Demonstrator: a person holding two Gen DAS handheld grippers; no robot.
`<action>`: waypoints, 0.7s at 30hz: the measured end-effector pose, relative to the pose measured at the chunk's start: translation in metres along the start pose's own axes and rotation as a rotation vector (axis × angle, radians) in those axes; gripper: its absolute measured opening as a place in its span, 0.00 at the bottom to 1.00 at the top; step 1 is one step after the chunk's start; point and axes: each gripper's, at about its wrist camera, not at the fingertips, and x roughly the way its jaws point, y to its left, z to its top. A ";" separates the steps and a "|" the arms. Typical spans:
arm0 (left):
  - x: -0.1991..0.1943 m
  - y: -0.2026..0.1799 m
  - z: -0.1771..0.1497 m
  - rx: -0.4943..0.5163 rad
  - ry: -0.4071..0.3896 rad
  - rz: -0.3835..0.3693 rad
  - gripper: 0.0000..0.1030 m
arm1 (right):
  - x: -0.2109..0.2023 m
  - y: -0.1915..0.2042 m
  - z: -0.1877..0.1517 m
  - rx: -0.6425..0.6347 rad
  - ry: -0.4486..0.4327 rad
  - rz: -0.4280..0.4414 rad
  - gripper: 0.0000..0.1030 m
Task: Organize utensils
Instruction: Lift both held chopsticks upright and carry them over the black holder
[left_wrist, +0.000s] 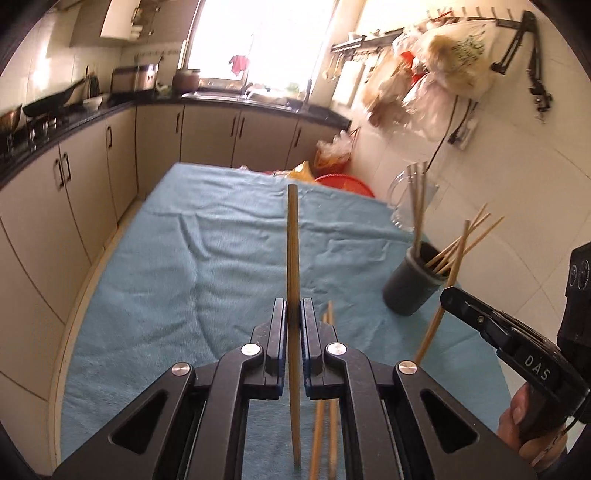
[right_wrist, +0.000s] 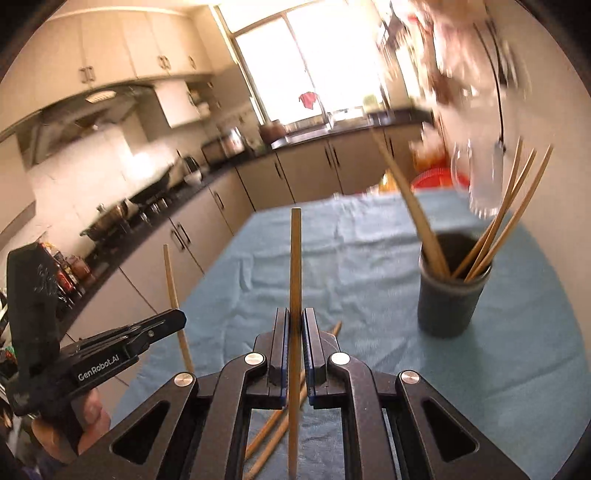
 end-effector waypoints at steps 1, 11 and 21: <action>-0.004 -0.003 0.001 0.002 -0.006 -0.001 0.06 | -0.006 0.002 0.000 -0.006 -0.023 0.001 0.07; -0.015 -0.014 0.004 0.022 -0.025 0.008 0.06 | -0.024 -0.010 0.001 0.023 -0.078 0.003 0.07; -0.016 -0.018 0.004 0.032 -0.027 0.019 0.06 | -0.036 -0.019 0.001 0.052 -0.095 0.016 0.07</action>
